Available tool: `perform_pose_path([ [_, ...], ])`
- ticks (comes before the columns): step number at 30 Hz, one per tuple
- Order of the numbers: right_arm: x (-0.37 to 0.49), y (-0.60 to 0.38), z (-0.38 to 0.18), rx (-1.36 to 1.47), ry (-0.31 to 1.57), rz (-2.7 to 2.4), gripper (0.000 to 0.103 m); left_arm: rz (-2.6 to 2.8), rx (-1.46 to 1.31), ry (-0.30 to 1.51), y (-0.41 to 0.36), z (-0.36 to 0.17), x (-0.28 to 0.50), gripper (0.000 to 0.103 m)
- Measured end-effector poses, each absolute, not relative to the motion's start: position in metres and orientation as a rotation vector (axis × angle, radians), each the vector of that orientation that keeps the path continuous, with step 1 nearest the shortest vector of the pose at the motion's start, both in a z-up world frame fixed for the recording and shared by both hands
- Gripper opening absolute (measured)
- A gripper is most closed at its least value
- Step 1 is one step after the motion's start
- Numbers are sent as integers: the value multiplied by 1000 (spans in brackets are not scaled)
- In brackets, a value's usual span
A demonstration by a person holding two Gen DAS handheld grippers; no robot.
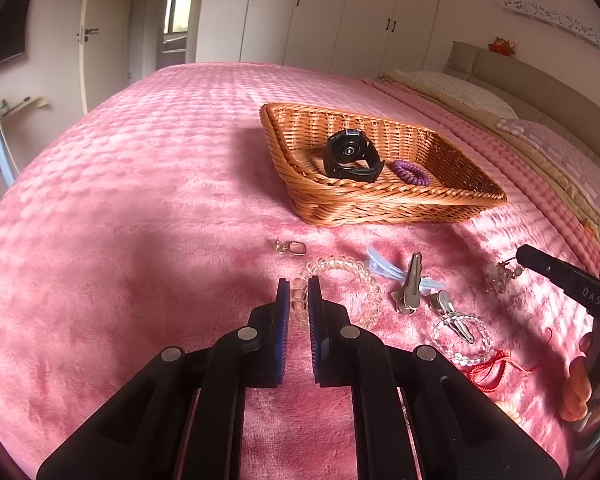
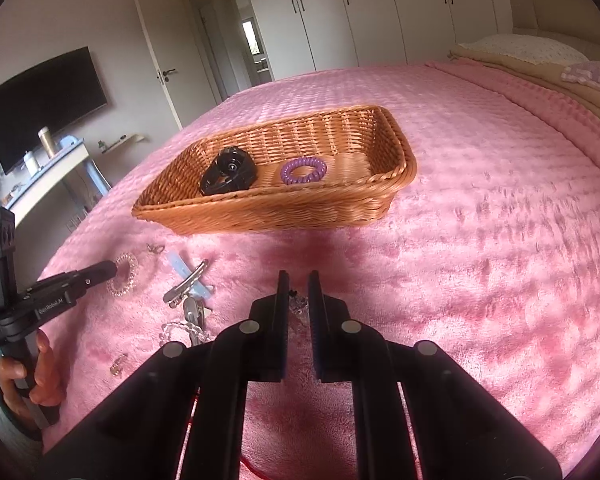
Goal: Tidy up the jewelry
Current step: 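Grasp the silver brooch with the right gripper while the left grasps the clear bead bracelet, then carry the brooch and bracelet into the basket and open both grippers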
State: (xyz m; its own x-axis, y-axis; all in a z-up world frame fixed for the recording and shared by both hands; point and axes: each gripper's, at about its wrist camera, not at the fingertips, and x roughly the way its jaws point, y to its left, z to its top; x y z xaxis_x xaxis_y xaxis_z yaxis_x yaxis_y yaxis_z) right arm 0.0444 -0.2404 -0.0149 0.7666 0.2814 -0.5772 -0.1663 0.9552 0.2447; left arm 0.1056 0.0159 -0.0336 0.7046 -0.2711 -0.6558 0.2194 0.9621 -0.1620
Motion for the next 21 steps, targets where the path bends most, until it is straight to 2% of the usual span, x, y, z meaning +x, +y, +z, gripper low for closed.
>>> perform_pose_path([
  [6, 43, -241, 0, 193, 648, 254, 8, -271, -76, 708, 16, -21, 102, 7],
  [15, 40, -228, 52, 116, 603, 264, 8, -310, -43, 611, -2, 41, 93, 7],
  [21, 71, -216, 91, 73, 559, 264, 8, -334, -7, 587, -26, 78, 124, 7],
])
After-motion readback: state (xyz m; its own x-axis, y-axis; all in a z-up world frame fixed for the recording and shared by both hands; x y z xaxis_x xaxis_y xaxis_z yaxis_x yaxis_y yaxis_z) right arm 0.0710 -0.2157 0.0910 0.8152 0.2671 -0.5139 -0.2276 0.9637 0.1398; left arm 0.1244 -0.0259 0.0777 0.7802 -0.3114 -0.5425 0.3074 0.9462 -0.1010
